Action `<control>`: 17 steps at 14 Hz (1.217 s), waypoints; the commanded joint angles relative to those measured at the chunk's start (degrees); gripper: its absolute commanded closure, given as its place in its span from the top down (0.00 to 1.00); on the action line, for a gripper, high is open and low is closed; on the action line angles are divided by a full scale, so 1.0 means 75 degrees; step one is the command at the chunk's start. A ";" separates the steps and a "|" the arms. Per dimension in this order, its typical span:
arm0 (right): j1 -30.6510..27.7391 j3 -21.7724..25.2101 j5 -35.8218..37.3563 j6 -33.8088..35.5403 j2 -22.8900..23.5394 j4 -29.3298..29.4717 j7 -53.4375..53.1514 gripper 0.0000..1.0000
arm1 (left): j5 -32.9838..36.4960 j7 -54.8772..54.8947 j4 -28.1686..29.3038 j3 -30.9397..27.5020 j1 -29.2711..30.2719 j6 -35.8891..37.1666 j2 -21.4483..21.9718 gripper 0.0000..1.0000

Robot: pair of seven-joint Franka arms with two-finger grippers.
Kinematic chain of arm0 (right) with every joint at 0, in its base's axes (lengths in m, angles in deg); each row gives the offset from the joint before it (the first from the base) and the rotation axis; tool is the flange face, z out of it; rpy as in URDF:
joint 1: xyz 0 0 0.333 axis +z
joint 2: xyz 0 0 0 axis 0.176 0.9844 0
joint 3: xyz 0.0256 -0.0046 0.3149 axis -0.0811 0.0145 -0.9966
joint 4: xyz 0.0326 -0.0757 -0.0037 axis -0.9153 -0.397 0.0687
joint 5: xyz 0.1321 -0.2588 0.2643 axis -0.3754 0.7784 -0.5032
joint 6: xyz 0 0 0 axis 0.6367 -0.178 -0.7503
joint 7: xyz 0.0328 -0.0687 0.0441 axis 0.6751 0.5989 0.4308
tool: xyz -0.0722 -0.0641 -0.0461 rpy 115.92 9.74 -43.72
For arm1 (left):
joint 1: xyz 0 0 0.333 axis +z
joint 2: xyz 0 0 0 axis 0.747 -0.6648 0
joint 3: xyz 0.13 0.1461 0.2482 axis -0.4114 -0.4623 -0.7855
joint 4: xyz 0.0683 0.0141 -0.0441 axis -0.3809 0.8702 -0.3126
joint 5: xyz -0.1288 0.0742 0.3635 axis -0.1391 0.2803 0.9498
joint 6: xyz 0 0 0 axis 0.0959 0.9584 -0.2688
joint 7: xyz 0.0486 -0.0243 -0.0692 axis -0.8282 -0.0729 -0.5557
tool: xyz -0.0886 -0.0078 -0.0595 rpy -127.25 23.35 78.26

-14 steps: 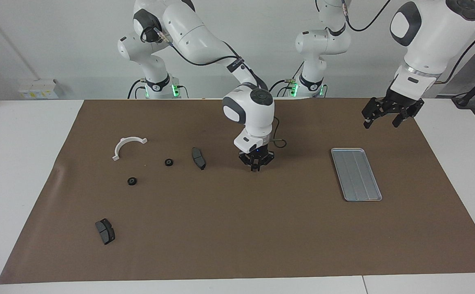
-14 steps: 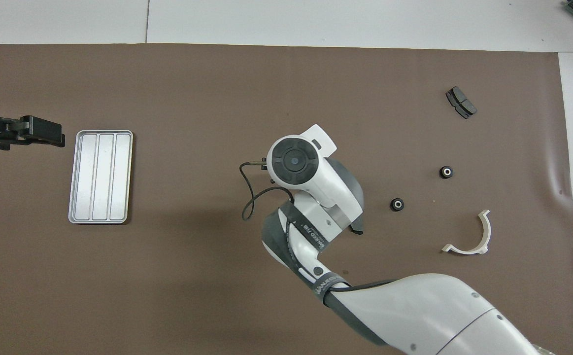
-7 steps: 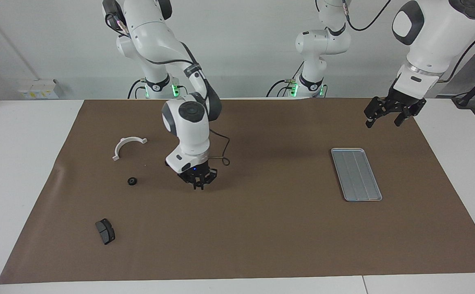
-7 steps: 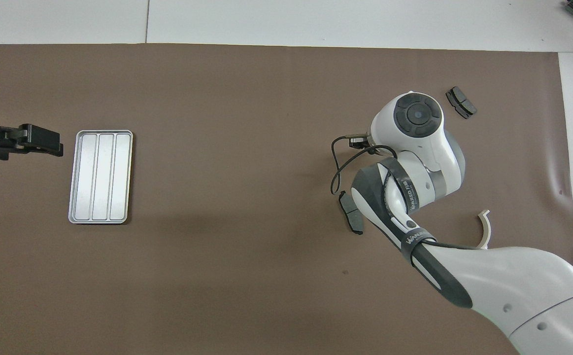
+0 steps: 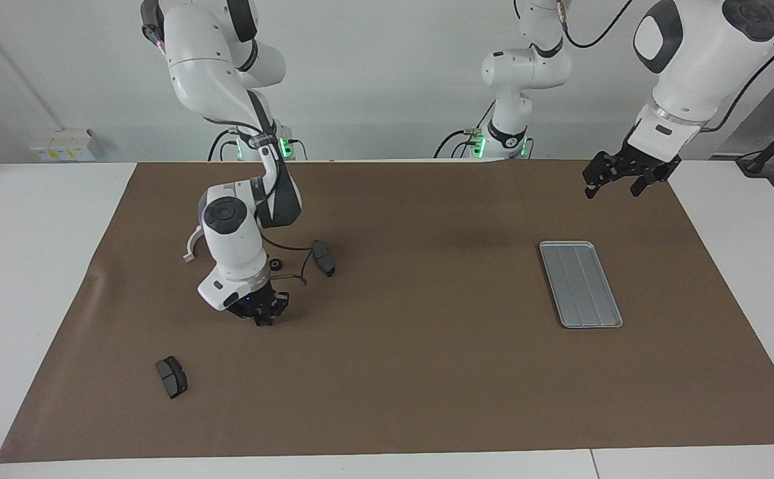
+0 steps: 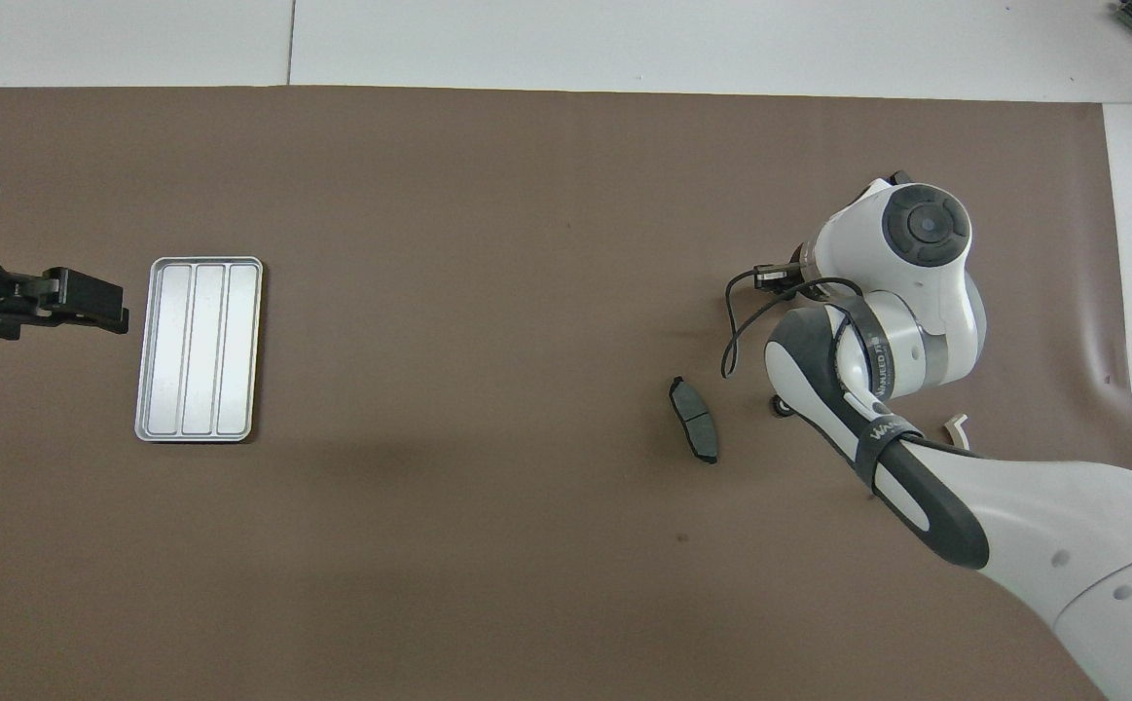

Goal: Place bearing gear from tray to pile
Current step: 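Carry the gear to the other gears and release it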

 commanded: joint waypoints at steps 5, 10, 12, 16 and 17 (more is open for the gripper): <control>-0.0191 -0.0102 -0.0203 0.0166 -0.0652 -0.0058 0.0090 1.00 | 0.0038 -0.0018 0.0206 0.0024 0.0074 0.0315 0.0299 1.00; -0.0109 -0.0102 -0.0203 0.1947 -0.2164 -0.0082 -0.0695 1.00 | 0.0038 -0.0018 0.0217 0.0024 0.0086 0.0326 0.0299 1.00; -0.0144 -0.0113 -0.0203 0.2310 -0.2726 -0.0071 -0.0766 1.00 | 0.0038 -0.0018 0.0217 0.0024 0.0086 0.0314 0.0299 1.00; -0.0214 -0.0043 -0.0459 0.3704 -0.3478 0.0478 -0.0684 1.00 | 0.0038 -0.0018 0.0217 0.0036 0.0086 0.0314 0.0299 1.00; -0.0261 0.0015 -0.0600 0.4032 -0.3514 0.0701 -0.0672 1.00 | 0.0026 -0.0018 0.0217 0.0024 0.0075 0.0314 0.0299 1.00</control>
